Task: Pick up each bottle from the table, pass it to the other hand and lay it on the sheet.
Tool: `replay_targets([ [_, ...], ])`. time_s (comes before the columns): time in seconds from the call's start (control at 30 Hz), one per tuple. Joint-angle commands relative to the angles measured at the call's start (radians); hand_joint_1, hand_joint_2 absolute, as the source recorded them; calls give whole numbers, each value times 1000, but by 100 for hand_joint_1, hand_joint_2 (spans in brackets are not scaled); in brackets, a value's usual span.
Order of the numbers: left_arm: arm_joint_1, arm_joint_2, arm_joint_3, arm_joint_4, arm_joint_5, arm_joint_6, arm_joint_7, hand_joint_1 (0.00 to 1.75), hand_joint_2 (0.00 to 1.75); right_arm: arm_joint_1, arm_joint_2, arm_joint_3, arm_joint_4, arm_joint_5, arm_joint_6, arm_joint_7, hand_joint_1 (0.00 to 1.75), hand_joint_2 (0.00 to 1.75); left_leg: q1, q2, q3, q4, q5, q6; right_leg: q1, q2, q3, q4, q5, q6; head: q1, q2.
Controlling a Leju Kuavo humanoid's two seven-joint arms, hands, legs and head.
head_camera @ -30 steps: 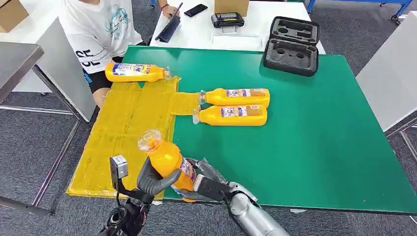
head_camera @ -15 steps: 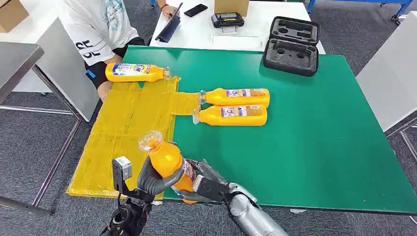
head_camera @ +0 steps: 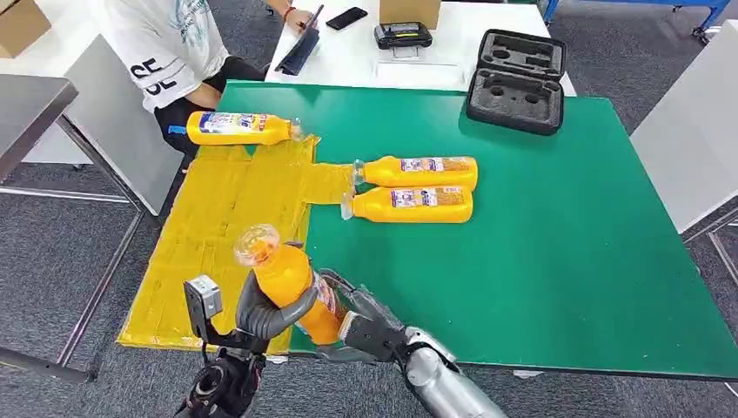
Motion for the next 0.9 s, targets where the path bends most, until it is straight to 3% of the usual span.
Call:
replay_targets([
  [0.03,0,47,61,-38,-41,3,-15,175,175,30,-48,-103,-122,-11,-21,14,0,0,1,0,5,-1,-2,-1,1,0,5,-1,-2,-2,0,0],
  [0.47,57,50,171,-165,-162,85,-52,175,175,102,-57,-195,-276,4,-37,-3,0,0,1,0,4,0,-2,-2,1,0,3,0,-2,-2,0,0],
  [0.53,52,55,186,-179,-219,133,-63,175,175,113,-54,-214,-308,-2,-29,-10,0,0,0,0,2,0,-1,-1,0,0,2,0,-1,-1,0,0],
  [0.7,33,89,293,-245,-612,481,-21,175,175,176,-63,-308,-473,-35,13,-5,0,0,1,0,2,0,-1,-2,1,0,2,0,-1,-1,0,0],
  [0.8,27,98,308,-257,-709,532,21,175,175,190,-61,-335,-504,-51,26,-8,0,0,1,-1,1,0,-1,-1,1,-1,1,0,-1,-1,0,0],
  [0.83,23,109,305,-257,-781,540,66,175,175,199,-51,-357,-513,-68,30,-8,0,175,1,-1,5,0,-3,-2,1,-1,5,0,-3,-2,0,0],
  [0.9,14,128,296,-244,-911,551,127,175,175,207,-39,-377,-523,-73,25,-11,0,175,1,-1,2,0,-1,-1,1,-1,2,0,-1,-1,0,0],
])
